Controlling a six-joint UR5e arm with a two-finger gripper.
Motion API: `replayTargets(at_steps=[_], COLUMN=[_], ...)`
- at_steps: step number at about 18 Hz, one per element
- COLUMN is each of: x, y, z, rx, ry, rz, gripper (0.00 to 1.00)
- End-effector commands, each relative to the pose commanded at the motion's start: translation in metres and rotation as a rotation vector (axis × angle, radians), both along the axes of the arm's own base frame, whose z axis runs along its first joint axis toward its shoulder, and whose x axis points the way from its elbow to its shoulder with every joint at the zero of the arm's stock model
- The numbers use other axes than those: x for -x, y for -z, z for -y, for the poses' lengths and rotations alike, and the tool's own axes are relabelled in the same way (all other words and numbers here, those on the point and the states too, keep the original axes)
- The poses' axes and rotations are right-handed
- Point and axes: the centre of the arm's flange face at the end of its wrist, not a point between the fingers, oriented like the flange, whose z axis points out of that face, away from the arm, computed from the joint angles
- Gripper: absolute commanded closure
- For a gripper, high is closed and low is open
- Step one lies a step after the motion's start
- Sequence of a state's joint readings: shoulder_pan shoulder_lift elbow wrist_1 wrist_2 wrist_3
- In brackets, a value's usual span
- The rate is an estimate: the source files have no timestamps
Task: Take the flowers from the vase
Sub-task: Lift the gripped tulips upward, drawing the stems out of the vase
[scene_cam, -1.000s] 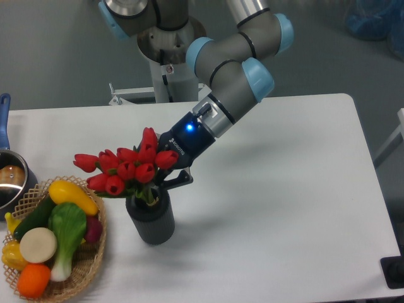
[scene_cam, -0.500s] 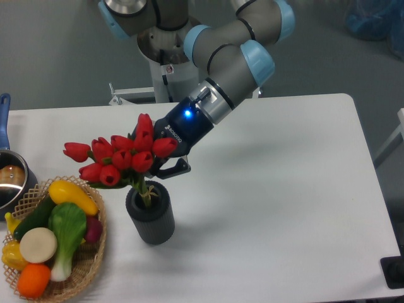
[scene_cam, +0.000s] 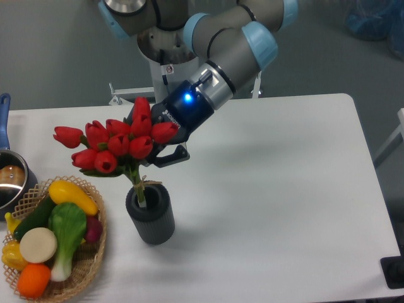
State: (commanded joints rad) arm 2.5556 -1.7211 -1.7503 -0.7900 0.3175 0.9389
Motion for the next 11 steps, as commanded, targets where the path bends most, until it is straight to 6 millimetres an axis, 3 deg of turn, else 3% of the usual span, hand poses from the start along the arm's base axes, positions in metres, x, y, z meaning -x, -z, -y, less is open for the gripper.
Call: replayTargets(at_steps=[11], x=[0.002], y=[-0.032], z=[0.016], rx=[0.006], ry=[-0.056], rz=[0.034], gripper=[0.71])
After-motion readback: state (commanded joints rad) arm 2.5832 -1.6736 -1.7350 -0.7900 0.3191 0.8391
